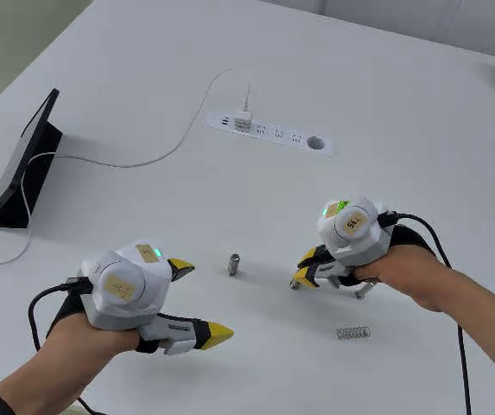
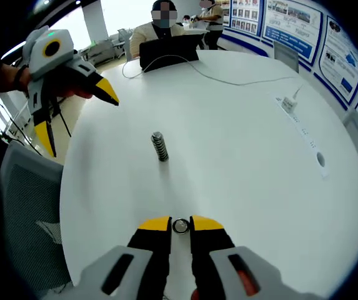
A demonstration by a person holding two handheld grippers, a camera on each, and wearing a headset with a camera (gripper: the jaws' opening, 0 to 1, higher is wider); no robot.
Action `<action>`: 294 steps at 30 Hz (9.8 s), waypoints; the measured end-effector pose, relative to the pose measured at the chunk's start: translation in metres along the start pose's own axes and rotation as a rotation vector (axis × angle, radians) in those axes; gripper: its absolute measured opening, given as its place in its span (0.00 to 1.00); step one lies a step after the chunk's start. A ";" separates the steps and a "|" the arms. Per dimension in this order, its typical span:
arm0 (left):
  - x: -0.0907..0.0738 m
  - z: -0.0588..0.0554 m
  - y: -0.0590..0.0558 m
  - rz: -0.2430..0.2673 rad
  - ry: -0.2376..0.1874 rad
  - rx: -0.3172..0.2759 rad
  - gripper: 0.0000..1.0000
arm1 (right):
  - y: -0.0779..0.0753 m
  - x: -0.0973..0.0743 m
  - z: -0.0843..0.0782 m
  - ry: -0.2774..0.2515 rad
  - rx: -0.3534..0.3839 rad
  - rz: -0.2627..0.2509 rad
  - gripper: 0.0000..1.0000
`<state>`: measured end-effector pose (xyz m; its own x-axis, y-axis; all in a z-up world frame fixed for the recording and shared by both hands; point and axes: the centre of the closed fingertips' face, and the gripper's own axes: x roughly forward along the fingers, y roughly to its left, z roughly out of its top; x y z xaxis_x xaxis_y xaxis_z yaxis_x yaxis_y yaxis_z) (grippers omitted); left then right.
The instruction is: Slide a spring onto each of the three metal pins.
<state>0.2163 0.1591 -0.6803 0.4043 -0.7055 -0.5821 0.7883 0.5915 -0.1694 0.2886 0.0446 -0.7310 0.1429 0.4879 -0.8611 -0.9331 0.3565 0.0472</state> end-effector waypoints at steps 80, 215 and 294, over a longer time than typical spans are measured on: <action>0.033 0.030 -0.048 -0.138 0.029 0.074 0.71 | 0.031 -0.080 -0.072 -0.221 0.335 -0.223 0.58; 0.202 0.018 -0.118 -0.247 0.188 0.115 0.30 | 0.076 -0.125 -0.163 -0.410 0.711 -0.361 0.77; 0.098 0.017 -0.124 -0.228 0.139 0.206 0.10 | 0.089 -0.105 -0.118 -0.468 0.683 -0.191 0.67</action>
<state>0.1658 0.0100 -0.7026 0.1504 -0.7421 -0.6532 0.9342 0.3230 -0.1519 0.1516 -0.0686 -0.6962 0.5394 0.5963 -0.5946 -0.4968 0.7954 0.3472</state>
